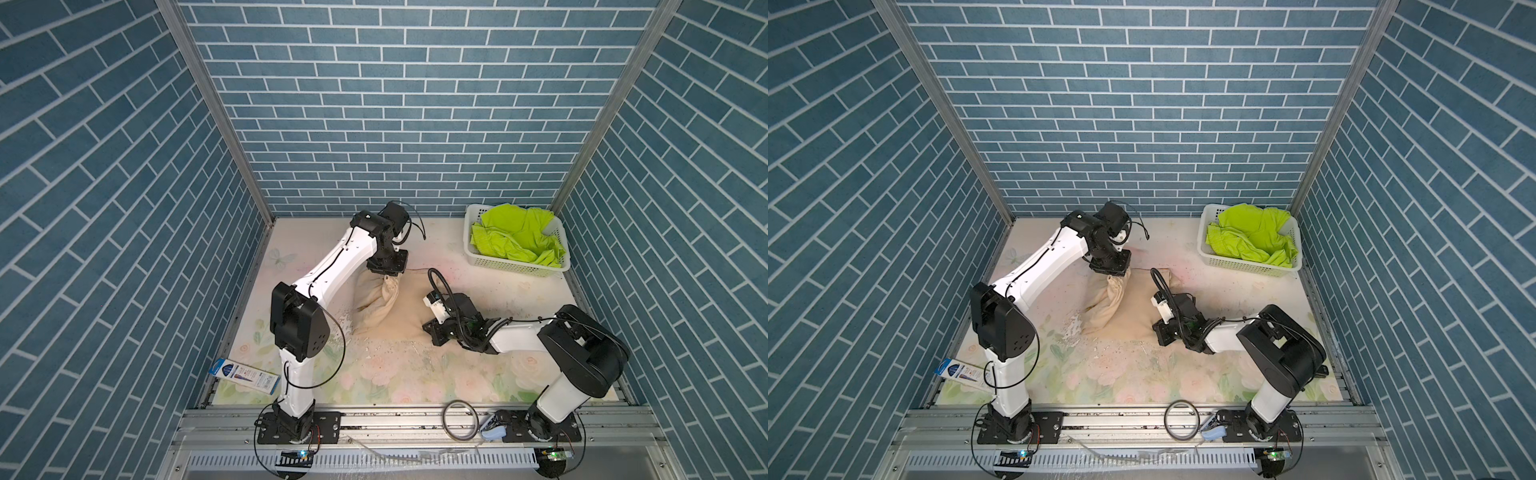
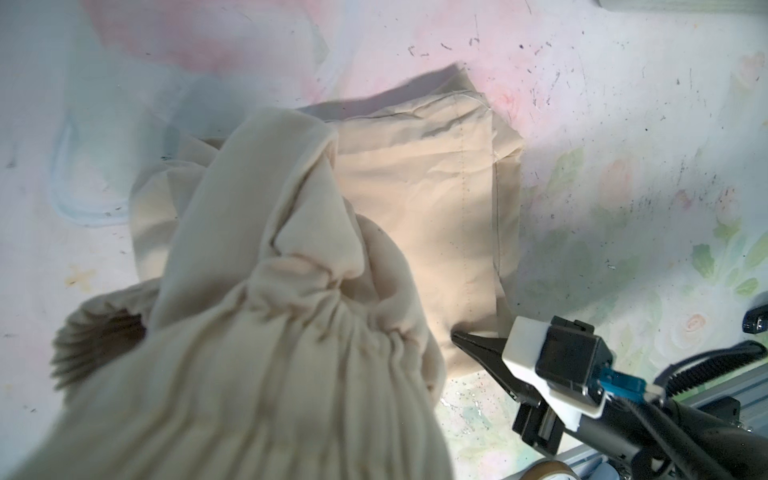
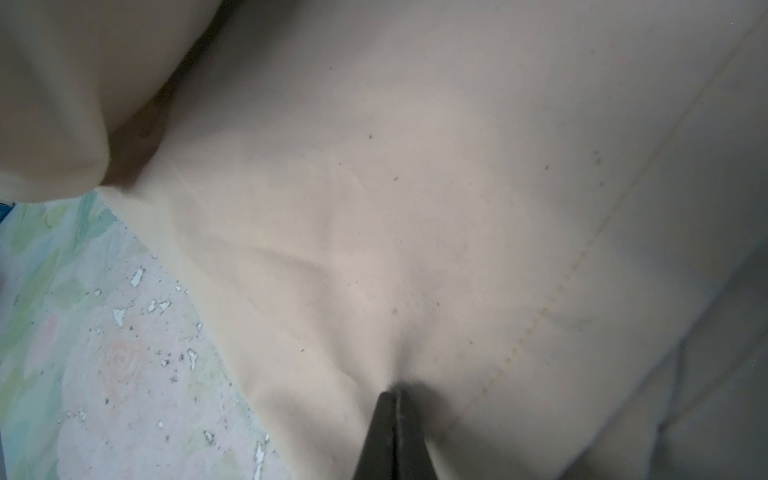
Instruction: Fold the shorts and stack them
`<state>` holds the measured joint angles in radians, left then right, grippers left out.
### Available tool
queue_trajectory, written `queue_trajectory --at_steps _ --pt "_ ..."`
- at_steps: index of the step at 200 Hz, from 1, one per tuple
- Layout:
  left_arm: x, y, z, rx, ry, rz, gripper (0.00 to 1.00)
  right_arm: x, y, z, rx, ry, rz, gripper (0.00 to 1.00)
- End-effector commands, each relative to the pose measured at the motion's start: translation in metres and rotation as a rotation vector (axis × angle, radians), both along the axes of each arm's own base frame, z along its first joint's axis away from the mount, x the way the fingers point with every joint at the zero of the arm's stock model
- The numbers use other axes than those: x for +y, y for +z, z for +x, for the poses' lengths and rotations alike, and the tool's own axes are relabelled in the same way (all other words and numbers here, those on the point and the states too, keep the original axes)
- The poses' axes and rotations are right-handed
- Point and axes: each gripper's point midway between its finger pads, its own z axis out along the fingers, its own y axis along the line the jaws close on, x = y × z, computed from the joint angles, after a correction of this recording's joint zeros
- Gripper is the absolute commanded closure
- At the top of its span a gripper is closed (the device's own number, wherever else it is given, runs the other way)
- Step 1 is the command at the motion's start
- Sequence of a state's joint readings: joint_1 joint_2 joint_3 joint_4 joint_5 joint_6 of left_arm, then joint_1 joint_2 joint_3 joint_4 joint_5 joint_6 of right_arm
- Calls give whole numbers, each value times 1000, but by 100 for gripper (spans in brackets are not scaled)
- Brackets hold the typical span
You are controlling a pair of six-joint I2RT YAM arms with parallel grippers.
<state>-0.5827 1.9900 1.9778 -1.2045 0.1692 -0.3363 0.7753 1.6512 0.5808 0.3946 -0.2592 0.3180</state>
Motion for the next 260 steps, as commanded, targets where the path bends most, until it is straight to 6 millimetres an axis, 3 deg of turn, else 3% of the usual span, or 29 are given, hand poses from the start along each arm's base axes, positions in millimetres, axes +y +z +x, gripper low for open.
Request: queue_trajectory --at_steps 1,16,24,38,49,67,76,86,102,116,133,154,187,213,240,260 --pt "-29 -20 -6 36 -40 -31 100 -9 -19 -12 70 -14 -29 93" --pt "-43 -33 -10 59 -64 -40 100 -8 -17 -13 72 -12 -16 90" --pt "-48 -40 -12 73 -73 -42 91 -7 -15 -14 72 -12 -2 88" --pt "-57 -49 -15 84 -89 -41 85 -7 -8 -16 62 -15 25 84" --pt "-66 -54 -16 84 -102 -53 67 -10 -2 -16 54 -32 40 79" --pt "-81 -53 -18 75 -129 -92 51 -17 10 -19 45 -57 58 73" --pt "-86 -49 -17 72 -133 -112 35 -24 14 -22 48 -77 58 71" --pt "-88 -43 -14 59 -136 -124 17 -33 18 -26 58 -107 53 68" --pt "-85 -24 -8 18 -135 -126 1 -54 23 -32 94 -173 -7 67" --pt "-75 1 -2 -28 -119 -126 0 -67 36 -38 107 -197 -54 66" --pt "-46 30 9 -106 -60 -99 0 -82 59 -40 75 -216 -101 59" --pt "3 43 14 -160 37 -57 0 -76 93 -31 17 -136 -128 54" --pt "75 16 -1 -135 199 -55 0 -13 122 1 -57 45 -17 54" --pt "110 -11 -26 -121 275 -49 0 35 127 37 -90 138 47 55" --pt "113 -32 -47 -118 275 -93 0 65 122 71 -78 193 111 56" --pt "106 -51 -58 -95 268 -139 0 67 101 96 -39 183 137 58"
